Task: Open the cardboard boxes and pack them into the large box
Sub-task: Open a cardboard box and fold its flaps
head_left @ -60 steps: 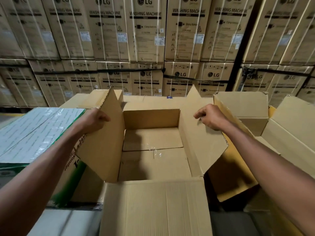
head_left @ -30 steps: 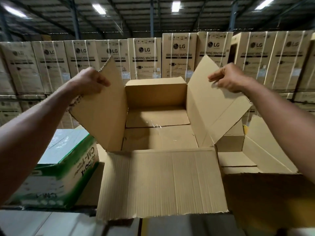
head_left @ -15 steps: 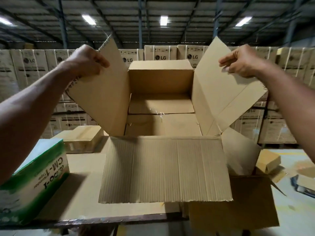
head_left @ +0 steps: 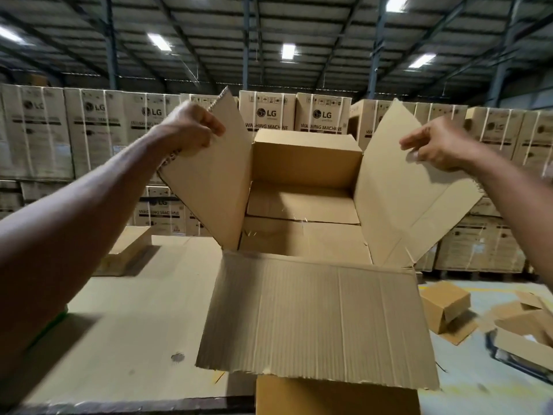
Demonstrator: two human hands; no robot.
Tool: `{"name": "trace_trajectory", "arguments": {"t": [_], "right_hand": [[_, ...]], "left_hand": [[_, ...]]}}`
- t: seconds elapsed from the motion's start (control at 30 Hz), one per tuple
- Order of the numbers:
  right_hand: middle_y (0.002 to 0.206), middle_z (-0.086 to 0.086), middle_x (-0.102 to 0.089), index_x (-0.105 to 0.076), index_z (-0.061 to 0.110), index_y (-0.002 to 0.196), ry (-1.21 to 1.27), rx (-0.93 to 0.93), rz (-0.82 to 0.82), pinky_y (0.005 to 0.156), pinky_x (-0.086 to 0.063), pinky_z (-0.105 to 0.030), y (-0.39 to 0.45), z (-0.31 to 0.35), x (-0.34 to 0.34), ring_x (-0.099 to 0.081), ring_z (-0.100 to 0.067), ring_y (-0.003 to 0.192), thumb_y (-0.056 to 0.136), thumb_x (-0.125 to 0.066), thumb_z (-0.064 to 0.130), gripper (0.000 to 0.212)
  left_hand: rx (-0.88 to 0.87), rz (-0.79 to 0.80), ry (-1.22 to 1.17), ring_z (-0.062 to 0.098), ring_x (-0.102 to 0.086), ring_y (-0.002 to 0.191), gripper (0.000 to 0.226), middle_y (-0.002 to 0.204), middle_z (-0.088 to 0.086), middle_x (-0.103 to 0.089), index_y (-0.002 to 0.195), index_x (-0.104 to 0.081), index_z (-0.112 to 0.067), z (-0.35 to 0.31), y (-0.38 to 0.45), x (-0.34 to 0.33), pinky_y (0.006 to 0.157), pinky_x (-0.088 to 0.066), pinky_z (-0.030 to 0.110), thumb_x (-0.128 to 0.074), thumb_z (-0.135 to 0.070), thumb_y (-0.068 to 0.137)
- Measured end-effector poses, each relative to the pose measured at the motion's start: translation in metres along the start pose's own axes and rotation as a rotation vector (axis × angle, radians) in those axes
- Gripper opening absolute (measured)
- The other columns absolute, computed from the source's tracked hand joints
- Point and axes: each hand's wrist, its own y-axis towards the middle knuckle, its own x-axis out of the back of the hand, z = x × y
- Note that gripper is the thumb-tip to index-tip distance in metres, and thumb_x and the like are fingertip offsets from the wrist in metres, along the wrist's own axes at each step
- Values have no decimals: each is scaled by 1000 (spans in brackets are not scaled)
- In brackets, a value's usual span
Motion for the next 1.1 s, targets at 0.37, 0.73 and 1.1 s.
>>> {"name": "trace_trajectory", "arguments": {"t": [0.37,0.73,1.1], "right_hand": [[128,-5,-70,-68,9,124,-90,-56,90,107,-49,-43,69,-70,-58,-64,-23,120,84,-69,-13,46],[131,-15,-67,-65,-2,127,-31,-127,241,103,-50,-39,131,-123,-157,-62,-27,124,84,-58,-25,50],[127,-17,-69,-67,-2,126,-72,-128,376,102,-52,-36,143,-201,-259,-64,-25,121,80,-51,-28,56]], "left_hand": [[4,114,-8,7,-66,74,37,115,1,-72,120,-73,-15,13,54,-106,55,-56,18,-66,4,89],[52,212,-7,6,-60,72,33,114,5,-65,120,-72,-9,55,93,-199,39,-42,9,-61,4,91],[169,336,-19,11,-59,90,28,125,8,-66,116,-73,-9,107,78,-302,59,-44,16,-57,0,95]]}}
